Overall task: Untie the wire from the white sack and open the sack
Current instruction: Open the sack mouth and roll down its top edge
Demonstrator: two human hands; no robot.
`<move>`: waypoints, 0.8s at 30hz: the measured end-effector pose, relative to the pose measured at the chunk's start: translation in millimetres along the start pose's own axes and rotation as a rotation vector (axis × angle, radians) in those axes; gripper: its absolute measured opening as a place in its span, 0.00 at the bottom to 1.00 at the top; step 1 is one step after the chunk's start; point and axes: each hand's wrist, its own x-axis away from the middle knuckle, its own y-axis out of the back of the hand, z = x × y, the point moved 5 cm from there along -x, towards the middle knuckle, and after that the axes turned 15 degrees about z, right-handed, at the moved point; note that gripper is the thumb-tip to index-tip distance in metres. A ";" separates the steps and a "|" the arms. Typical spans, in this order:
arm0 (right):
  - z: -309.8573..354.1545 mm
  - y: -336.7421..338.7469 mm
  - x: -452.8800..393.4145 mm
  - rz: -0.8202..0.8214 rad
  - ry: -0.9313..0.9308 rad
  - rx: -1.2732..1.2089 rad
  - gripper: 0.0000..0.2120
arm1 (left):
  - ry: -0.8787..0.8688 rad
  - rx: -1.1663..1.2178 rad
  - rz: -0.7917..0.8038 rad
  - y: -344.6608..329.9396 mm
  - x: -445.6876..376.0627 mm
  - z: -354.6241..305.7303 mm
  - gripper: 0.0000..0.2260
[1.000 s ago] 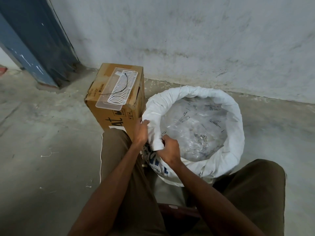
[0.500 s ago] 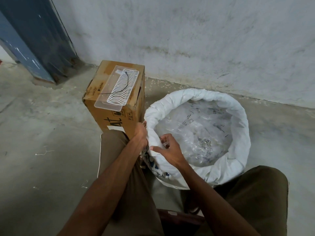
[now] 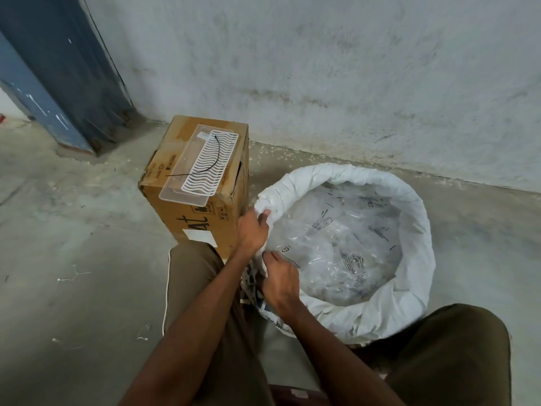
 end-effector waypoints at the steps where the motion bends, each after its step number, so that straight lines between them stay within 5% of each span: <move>1: -3.6 1.9 -0.1 0.013 0.000 -0.064 0.13 | 0.040 0.121 0.008 2.2 -4.1 2.0 0.20; 6: -14.9 15.5 -9.7 0.037 -0.013 -0.646 0.19 | 0.418 0.835 0.179 -4.5 -12.7 20.2 0.22; 9: -14.7 15.8 -21.7 0.057 -0.059 -0.787 0.18 | 0.451 0.992 0.230 -1.2 -5.5 19.5 0.17; 11: -13.9 14.0 -26.4 0.040 -0.082 -0.775 0.15 | 0.508 0.894 0.363 -8.4 -12.8 12.6 0.17; 13: -13.4 11.9 -29.1 0.017 -0.098 -0.745 0.12 | 0.636 0.461 0.804 -18.0 0.4 -6.2 0.22; 14: -13.0 10.6 -30.2 0.005 -0.105 -0.720 0.14 | 0.709 0.265 0.877 -20.9 0.0 -3.4 0.23; 15: -11.9 8.8 -31.5 0.002 -0.113 -0.685 0.16 | 0.578 0.118 0.748 -19.3 -8.6 1.3 0.25; 17: -7.0 5.4 -33.7 0.029 -0.122 -0.622 0.16 | 0.202 0.096 0.241 -2.5 -21.6 6.5 0.37; 18: -5.7 2.7 -34.8 0.035 -0.121 -0.588 0.13 | 0.092 0.054 0.140 5.2 -16.7 0.2 0.42; 20: -4.1 0.2 -36.9 0.033 -0.112 -0.515 0.09 | 0.014 0.016 0.110 3.9 -20.3 0.4 0.42; 24: -8.8 3.4 -40.3 0.093 0.017 -0.638 0.14 | 0.057 0.198 0.080 7.0 -25.5 -15.4 0.26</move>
